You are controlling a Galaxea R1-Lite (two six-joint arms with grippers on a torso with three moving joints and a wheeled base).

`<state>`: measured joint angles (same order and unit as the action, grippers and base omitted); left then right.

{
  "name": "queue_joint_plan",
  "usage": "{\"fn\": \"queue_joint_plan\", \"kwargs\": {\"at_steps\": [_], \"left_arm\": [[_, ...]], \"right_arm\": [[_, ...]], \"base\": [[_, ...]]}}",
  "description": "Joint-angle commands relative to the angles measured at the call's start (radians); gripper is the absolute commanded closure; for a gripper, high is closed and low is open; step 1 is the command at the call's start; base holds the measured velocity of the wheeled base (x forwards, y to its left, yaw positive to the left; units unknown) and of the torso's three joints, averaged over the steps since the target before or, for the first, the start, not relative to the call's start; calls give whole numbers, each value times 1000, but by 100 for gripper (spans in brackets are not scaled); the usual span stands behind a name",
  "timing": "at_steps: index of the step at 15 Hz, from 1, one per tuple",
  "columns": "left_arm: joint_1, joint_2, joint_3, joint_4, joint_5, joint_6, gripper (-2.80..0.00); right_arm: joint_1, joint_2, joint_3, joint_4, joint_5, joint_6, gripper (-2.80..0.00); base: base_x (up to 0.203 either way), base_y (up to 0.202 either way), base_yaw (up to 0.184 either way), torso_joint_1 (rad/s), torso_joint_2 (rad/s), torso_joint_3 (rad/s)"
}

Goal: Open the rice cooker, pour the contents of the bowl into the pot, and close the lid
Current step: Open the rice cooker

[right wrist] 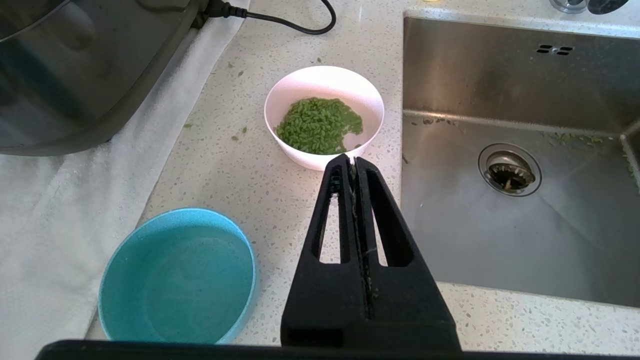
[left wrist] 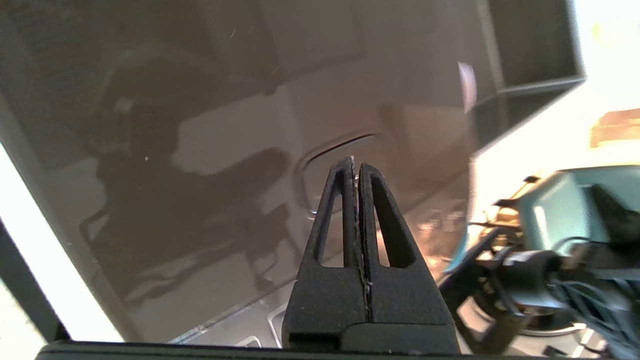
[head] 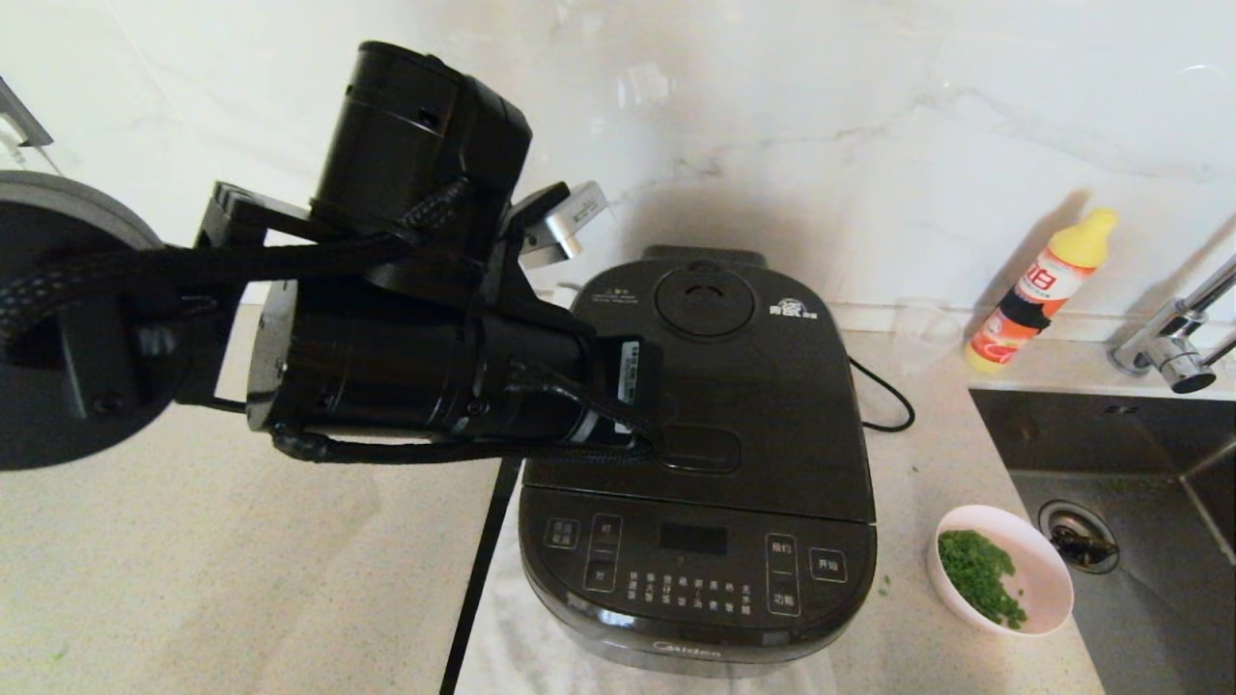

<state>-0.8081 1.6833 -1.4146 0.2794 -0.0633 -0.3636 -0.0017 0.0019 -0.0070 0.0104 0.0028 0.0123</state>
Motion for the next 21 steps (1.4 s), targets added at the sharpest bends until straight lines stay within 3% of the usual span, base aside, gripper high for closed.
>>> {"fn": "queue_joint_plan", "kwargs": {"at_steps": [1,11,14,21], "left_arm": [[-6,31,9,1,21,-3,0],[-25,79,10,-45,60,-7,0],[-36,72,15,-43,62,-38,0],[-48,37,94,-46,87,-48,0]], "right_arm": [[0,0,-1,0,0,0,0],[0,0,0,0,0,0,0],[0,0,0,0,0,0,0],[0,0,-1,0,0,0,0]], "base": [[0,0,0,0,0,0],[0,0,0,0,0,0],[0,0,0,0,0,0],[0,0,0,0,0,0]]}}
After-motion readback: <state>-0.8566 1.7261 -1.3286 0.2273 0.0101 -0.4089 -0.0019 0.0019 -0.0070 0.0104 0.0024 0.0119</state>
